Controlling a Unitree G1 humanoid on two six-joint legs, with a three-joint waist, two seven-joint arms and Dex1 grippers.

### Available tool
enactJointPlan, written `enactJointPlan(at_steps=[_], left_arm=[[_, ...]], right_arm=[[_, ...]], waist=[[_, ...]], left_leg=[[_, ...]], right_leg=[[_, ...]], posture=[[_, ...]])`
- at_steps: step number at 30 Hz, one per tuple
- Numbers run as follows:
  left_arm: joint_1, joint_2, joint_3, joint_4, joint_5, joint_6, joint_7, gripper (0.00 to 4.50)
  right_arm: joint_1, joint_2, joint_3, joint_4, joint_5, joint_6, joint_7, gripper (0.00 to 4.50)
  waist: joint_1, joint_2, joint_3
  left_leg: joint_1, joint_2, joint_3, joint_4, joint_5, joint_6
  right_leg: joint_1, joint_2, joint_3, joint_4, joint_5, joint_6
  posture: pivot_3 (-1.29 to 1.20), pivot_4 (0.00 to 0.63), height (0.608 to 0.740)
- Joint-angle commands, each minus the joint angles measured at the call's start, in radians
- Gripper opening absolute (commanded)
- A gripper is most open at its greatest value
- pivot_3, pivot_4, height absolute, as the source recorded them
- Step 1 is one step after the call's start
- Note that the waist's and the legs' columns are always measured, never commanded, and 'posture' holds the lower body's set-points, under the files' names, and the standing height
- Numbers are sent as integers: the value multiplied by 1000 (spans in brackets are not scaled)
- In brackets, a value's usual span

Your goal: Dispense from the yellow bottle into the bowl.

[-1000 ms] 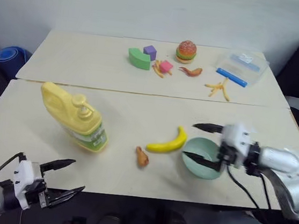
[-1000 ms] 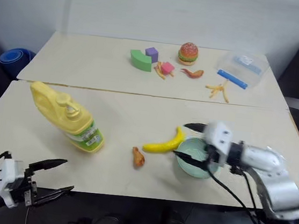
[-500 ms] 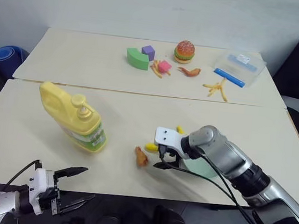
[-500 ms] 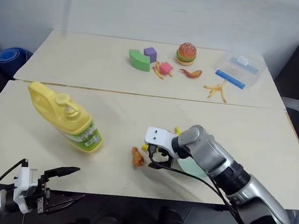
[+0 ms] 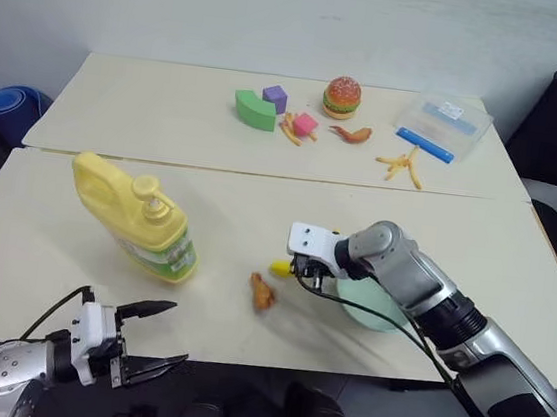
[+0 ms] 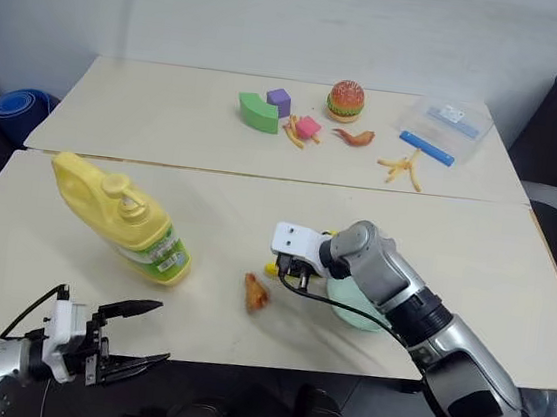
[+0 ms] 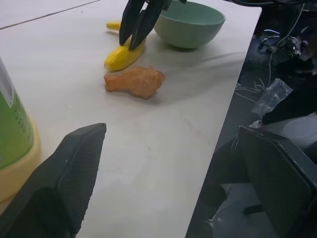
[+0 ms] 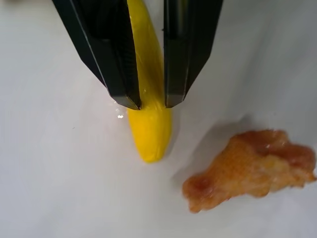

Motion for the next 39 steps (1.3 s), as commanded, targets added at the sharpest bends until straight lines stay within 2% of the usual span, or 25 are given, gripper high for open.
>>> enactJointPlan(at_steps=[1,2,6,10,15,18,25,26,31,35,39], left_arm=[[-13,11,-6,-38,-7,20,10,4500],[-15,11,-6,-40,-6,22,11,4500],[-22,14,-6,-56,-7,41,21,4500],[-23,15,-7,-86,-10,64,34,4500],[-36,14,-15,-138,-27,107,50,4500],[-42,5,-11,-168,-48,130,64,4500],[-46,-12,-19,-229,-85,188,102,4500],[-49,-13,-23,-230,-82,191,103,4500],[-69,-11,-42,-227,-74,197,102,4500],[-82,-7,-49,-229,-69,196,97,4500],[-88,1,-61,-231,-79,212,85,4500]], right_arm=[[-17,0,-97,-71,65,60,32,1135],[-18,-5,-101,-77,65,70,37,1340],[-10,-15,-102,-97,38,56,29,2691],[-19,-42,-27,-62,-5,82,89,4112],[-22,14,38,117,-86,12,65,4112],[-27,41,10,169,-88,-41,45,3461],[-41,25,-132,78,10,-113,105,948],[-42,22,-170,66,36,-144,111,773],[-39,-4,-378,-16,205,-192,163,730],[-18,-169,-489,-55,267,-144,237,730],[77,-454,-568,78,185,-102,233,730]], waist=[[0,1,0],[0,1,0],[0,1,0],[1,1,0],[-3,1,0],[-8,0,0],[-19,1,1],[-19,1,1],[-18,1,1],[-4,2,1],[18,3,2]], left_leg=[[0,0,0,0,0,0],[0,0,0,0,0,0],[0,0,0,0,0,0],[0,0,0,0,0,0],[0,0,0,0,0,0],[0,0,0,0,0,-1],[0,0,0,0,1,-1],[0,0,0,0,1,-1],[0,0,0,0,1,-1],[-1,0,-1,0,1,0],[-1,-1,-1,0,0,1]], right_leg=[[0,0,0,0,0,0],[0,0,0,0,0,0],[0,0,0,0,0,0],[0,0,0,0,0,0],[0,0,0,0,0,0],[0,0,0,0,0,0],[0,0,0,0,0,0],[0,0,0,0,0,0],[0,0,0,0,0,0],[1,-1,-1,-1,0,1],[1,-1,-1,-4,0,1]], posture=[[0,150,740],[0,150,740],[0,150,740],[0,150,740],[0,150,740],[0,150,740],[0,150,740],[0,150,740],[0,150,740],[0,150,740],[0,150,740]])
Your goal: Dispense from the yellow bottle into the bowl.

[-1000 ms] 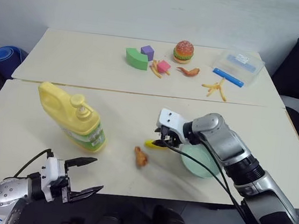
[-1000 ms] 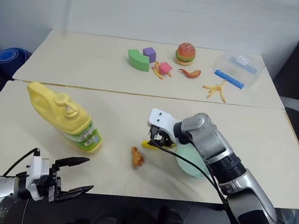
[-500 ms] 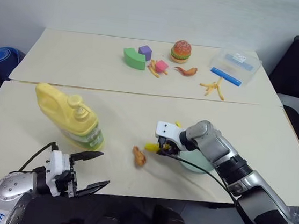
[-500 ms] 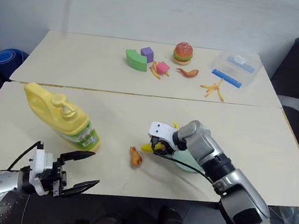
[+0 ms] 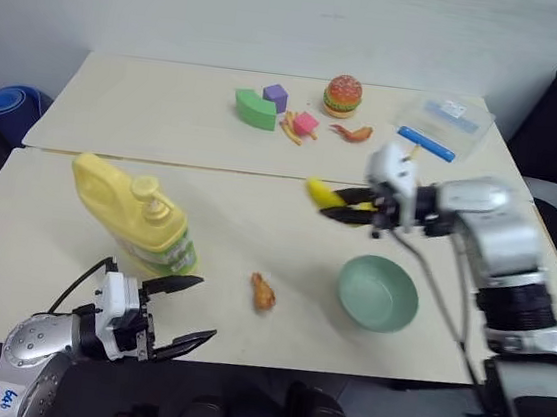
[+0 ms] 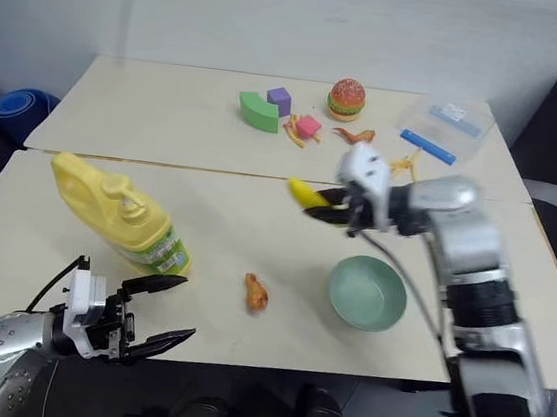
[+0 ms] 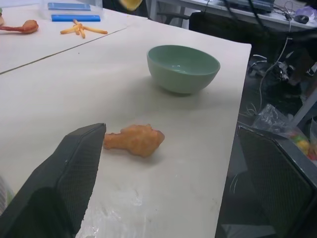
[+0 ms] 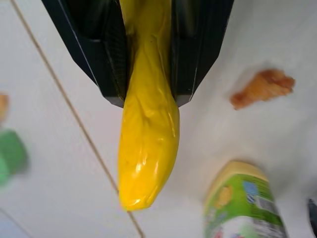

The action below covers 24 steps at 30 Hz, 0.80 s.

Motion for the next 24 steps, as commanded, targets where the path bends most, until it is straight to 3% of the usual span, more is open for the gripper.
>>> enactJointPlan(at_steps=[1,4,9,14,17,20,22,24], left_arm=[[-3,8,-15,-31,-23,19,-14,4500],[-13,1,-27,-27,-12,20,-10,4500],[-31,2,-32,-9,0,8,-17,4500],[-47,18,-17,8,-3,9,-35,4500],[-49,27,9,26,-5,3,-41,4500],[-26,33,38,41,-5,-15,-45,4500],[3,32,61,50,-8,-25,-48,4500],[19,32,73,57,-8,-29,-49,4500]], right_arm=[[92,-197,-85,139,-69,12,-22,730],[173,-225,-92,377,-139,-104,-136,730],[173,-149,-95,675,-195,-330,-262,730],[132,-133,-115,787,-192,-433,-255,2428],[137,-169,-131,693,-160,-428,-174,3457],[181,-183,-149,380,-48,-208,-67,4416],[214,-158,-123,43,90,86,-57,4463],[223,-123,-98,-163,179,287,-91,4463]], waist=[[13,0,0],[10,-1,0],[-16,2,1],[-28,8,4],[-29,8,3],[-27,9,4],[-31,10,3],[-30,10,3]], left_leg=[[0,0,0,0,0,0],[1,0,2,0,-1,1],[4,0,11,-1,0,1],[5,1,14,-1,2,0],[6,1,13,-1,2,0],[6,1,12,-1,2,0],[5,2,11,-1,2,-1],[6,4,10,-1,1,-2]], right_leg=[[0,0,0,-2,0,0],[1,0,1,-6,0,0],[2,2,6,0,1,2],[2,3,8,3,1,2],[1,3,11,2,1,2],[0,2,11,2,1,2],[-1,2,10,2,1,2],[-1,3,10,1,1,2]], posture=[[0,150,740],[0,150,740],[0,150,740],[0,150,740],[0,150,740],[0,150,740],[0,150,740],[0,150,740]])
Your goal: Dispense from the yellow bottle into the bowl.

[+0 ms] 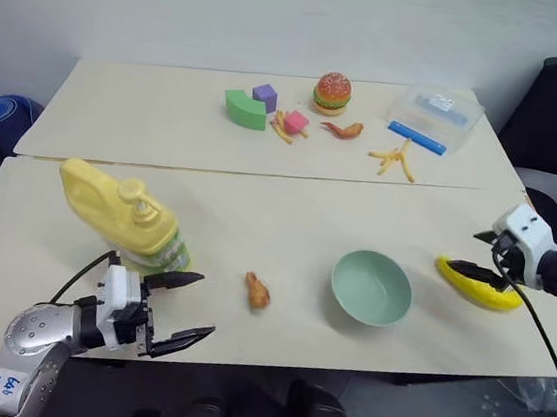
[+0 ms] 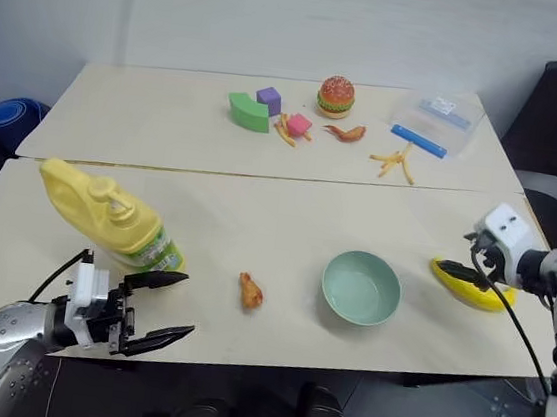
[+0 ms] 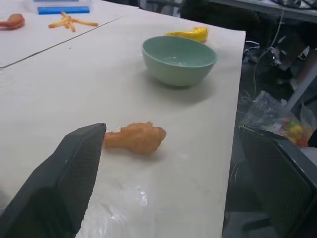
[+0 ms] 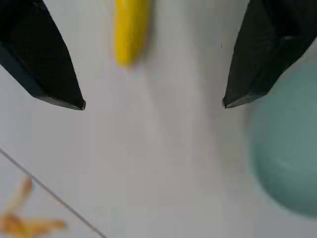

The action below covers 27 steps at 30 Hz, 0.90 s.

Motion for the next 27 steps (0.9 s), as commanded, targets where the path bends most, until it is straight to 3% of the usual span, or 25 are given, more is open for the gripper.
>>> enactJointPlan(at_steps=[1,4,9,13,20,23,27], left_arm=[[34,5,40,13,-8,-27,-12,4500],[61,5,55,34,-3,-43,-21,4500],[81,9,75,55,-5,-56,-26,4500],[98,-3,77,39,-2,-57,-14,4500],[126,-10,83,16,-5,-59,5,4500],[134,-8,84,15,-4,-64,6,4500],[127,-6,86,17,-5,-65,9,4500]], right_arm=[[-5,78,43,-359,180,330,-49,4463],[-33,191,127,-530,242,517,-143,4463],[-104,322,347,-583,185,617,-259,4463],[-162,541,551,-383,40,509,-380,4463],[-185,652,642,-196,-58,439,-407,4463],[-183,669,673,-153,-100,389,-400,3876],[-175,657,673,-146,-121,351,-371,2533]], waist=[[2,-1,-1],[4,-4,-2],[27,-4,-2],[19,-10,-6],[15,-10,-6],[8,-10,-6],[-1,-10,-6]], left_leg=[[0,0,-1,0,0,0],[0,1,-2,0,-2,-1],[-2,-3,-2,0,-3,2],[-2,-4,-2,0,-3,2],[-3,-5,-2,0,-2,4],[-3,-4,-2,0,-2,4],[-3,-4,-2,0,-2,4]], right_leg=[[0,0,0,0,0,0],[0,0,-1,1,-1,-2],[-2,-3,-1,-1,-1,-2],[-2,-3,-2,-1,-1,-2],[-2,-3,-4,3,0,-1],[-2,-3,-5,3,0,-1],[-2,-3,-5,3,0,-1]], posture=[[0,150,740],[0,150,740],[0,150,740],[0,150,740],[0,150,740],[0,150,740],[0,150,740]])
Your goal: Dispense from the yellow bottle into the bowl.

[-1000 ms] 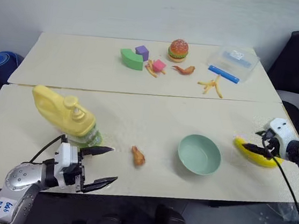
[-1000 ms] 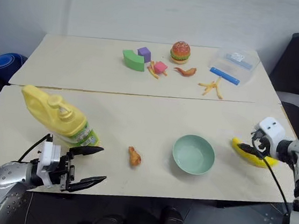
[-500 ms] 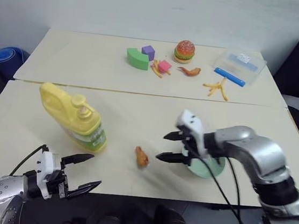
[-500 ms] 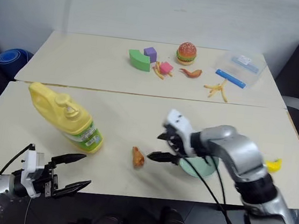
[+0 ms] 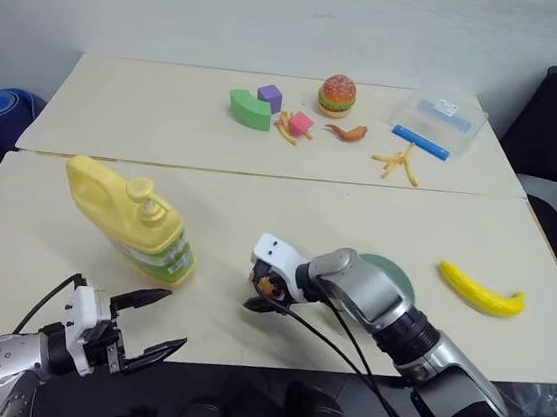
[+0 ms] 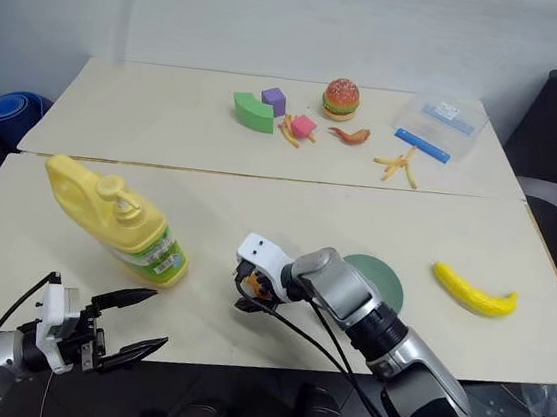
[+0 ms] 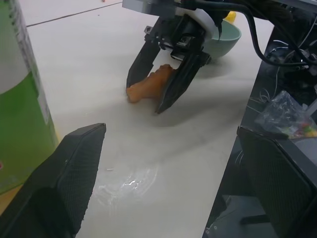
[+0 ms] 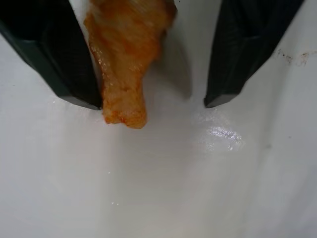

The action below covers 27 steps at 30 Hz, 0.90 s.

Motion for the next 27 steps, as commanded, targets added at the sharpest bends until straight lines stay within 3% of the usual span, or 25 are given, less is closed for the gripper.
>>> enactJointPlan(at_steps=[1,4,9,12,15,18,20,23,26,27], left_arm=[[1,3,22,-26,-6,-19,0,4500],[-9,5,20,-23,-7,-20,-5,4500],[-28,2,-3,-49,-21,-5,-13,4500],[-35,-6,-28,-92,-43,22,-9,4500],[-48,-15,-65,-131,-43,36,-4,4500],[-70,-28,-94,-146,-36,44,14,4500],[-81,-34,-108,-145,-29,47,18,4500],[-103,-38,-124,-127,-20,47,15,4500],[-121,-34,-125,-108,-20,45,10,4500],[-130,-29,-121,-97,-19,41,5,4500]], right_arm=[[-2,-12,-7,-14,-16,-37,36,2141],[-3,-32,-49,-35,4,-76,79,1228],[-15,-87,-230,-136,128,-116,184,1229],[-22,-161,-421,-244,289,-75,277,1229],[-30,-319,-610,-235,368,-13,318,1229],[14,-521,-652,-35,239,-173,339,1229],[31,-577,-636,127,155,-303,328,1229],[12,-594,-566,510,-39,-602,227,1229],[-32,-561,-544,741,-112,-744,175,1229],[-34,-546,-551,792,-112,-772,173,1579]], waist=[[0,0,0],[0,0,0],[2,1,0],[4,1,1],[9,1,1],[30,0,0],[28,-1,0],[21,-1,0],[14,2,1],[7,4,2]], left_leg=[[0,0,0,0,0,0],[0,0,0,0,0,0],[0,0,0,0,0,0],[-1,0,-1,0,0,0],[-1,0,-1,0,-1,1],[-1,-1,-1,0,-1,2],[-1,-1,-1,0,-2,2],[1,0,3,0,-1,2],[1,-1,5,0,0,1],[1,-1,6,0,0,1]], right_leg=[[0,0,0,0,0,0],[0,0,0,0,0,0],[0,0,0,0,0,0],[0,0,-1,-2,0,0],[1,-1,-1,-3,0,1],[2,-1,-1,-7,1,1],[3,-1,-1,-11,1,1],[3,0,1,-10,1,2],[2,1,3,-7,2,3],[2,1,3,-7,2,3]], posture=[[0,150,740],[0,150,740],[0,150,740],[0,150,740],[0,150,740],[0,150,740],[0,150,740],[0,150,740],[0,150,740],[0,150,740]])
